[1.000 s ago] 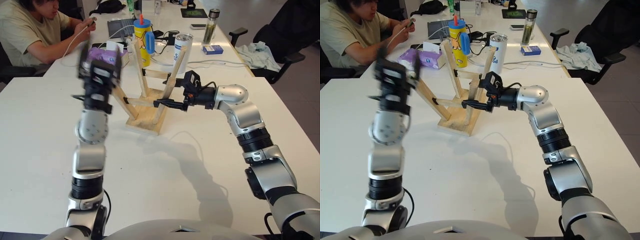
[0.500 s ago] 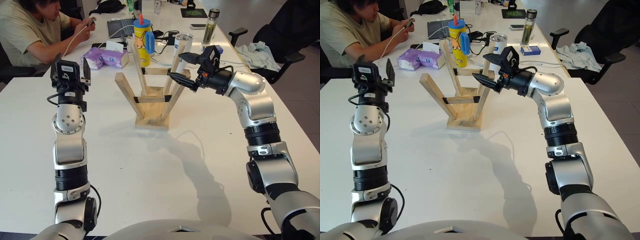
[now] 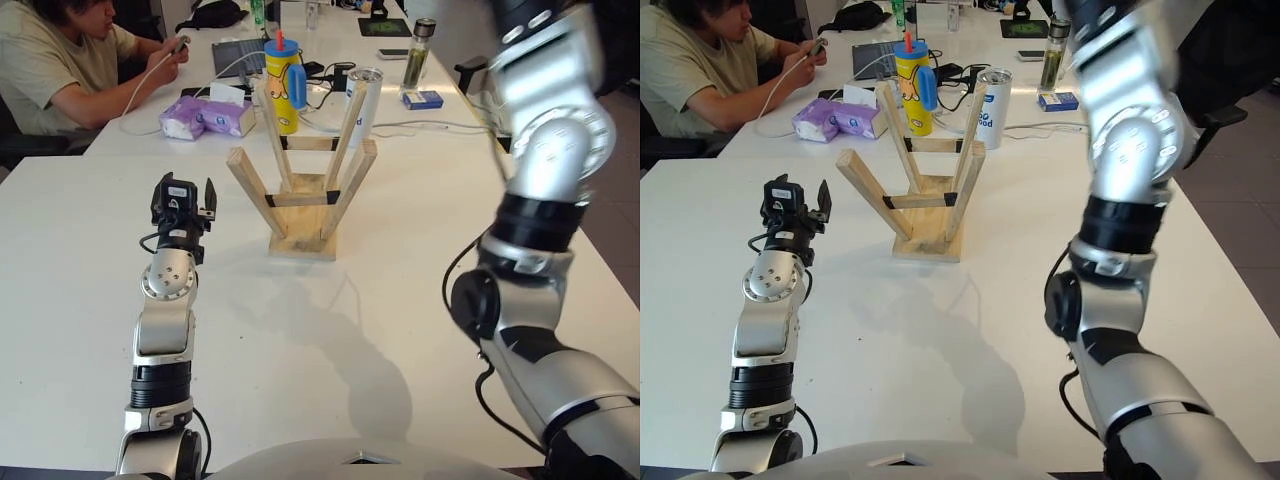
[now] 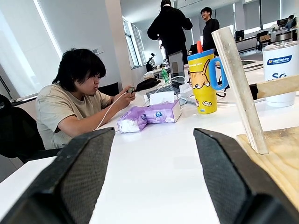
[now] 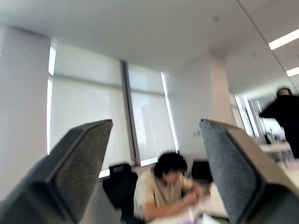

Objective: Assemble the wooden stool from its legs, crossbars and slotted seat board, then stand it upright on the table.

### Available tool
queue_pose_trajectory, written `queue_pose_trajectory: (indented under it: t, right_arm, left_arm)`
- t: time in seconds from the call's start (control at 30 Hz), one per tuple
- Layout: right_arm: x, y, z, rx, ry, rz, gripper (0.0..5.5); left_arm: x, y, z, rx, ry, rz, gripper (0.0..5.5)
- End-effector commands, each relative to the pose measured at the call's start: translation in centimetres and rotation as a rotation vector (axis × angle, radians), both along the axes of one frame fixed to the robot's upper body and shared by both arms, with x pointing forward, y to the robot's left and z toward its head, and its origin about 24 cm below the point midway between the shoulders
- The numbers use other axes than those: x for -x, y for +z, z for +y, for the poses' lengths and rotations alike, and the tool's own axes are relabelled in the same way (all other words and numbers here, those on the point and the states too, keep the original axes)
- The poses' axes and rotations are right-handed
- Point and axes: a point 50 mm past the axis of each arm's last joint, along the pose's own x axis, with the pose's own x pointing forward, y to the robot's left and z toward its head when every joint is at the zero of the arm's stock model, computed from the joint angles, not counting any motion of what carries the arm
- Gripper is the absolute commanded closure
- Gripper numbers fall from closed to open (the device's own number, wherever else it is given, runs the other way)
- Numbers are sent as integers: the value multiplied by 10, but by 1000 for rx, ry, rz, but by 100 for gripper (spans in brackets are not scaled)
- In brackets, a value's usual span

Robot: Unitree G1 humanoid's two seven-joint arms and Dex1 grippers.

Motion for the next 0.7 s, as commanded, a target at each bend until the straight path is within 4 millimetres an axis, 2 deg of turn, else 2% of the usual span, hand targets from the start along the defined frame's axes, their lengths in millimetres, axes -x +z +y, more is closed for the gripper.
queue_pose_trajectory:
  t: [0.03,0.07,0.1,0.17,0.23,0.27,0.37,0.43,0.53,0.6,0.63,0.67,0.7]
  right_arm:
    - [28,-214,3,497,-51,726,202]
    - [23,-206,1,498,-69,688,202]
    - [11,-183,0,476,-94,590,202]
    - [-11,-130,-4,405,-166,372,202]
    - [-21,-71,-9,293,-182,142,202]
    - [-20,-46,-11,232,-163,53,202]
    - [-9,11,-15,115,-114,-170,202]
    - [2,40,-17,57,-80,-279,202]
    - [16,65,-19,-8,-63,-381,202]
    - [24,69,-16,-66,-62,-399,202]
    - [24,59,-12,-81,-65,-365,202]
    - [18,38,-8,-64,-95,-259,202]
    - [7,-5,2,36,-126,-57,202]
  left_arm:
    - [0,-5,-3,17,-8,25,231]
    - [1,-5,-3,17,-7,28,231]
    - [2,-7,-4,18,-5,34,231]
    - [3,-11,-6,21,-13,51,231]
    - [2,-16,-9,26,-20,66,231]
    - [1,-17,-10,26,-24,70,231]
    - [1,-17,-11,25,-29,72,231]
    - [1,-17,-11,26,-30,75,231]
    - [1,-17,-12,28,-31,72,231]
    - [2,-17,-12,31,-28,71,231]
    - [2,-18,-12,32,-28,71,231]
    - [2,-18,-13,34,-29,72,231]
    - [2,-18,-13,35,-30,72,231]
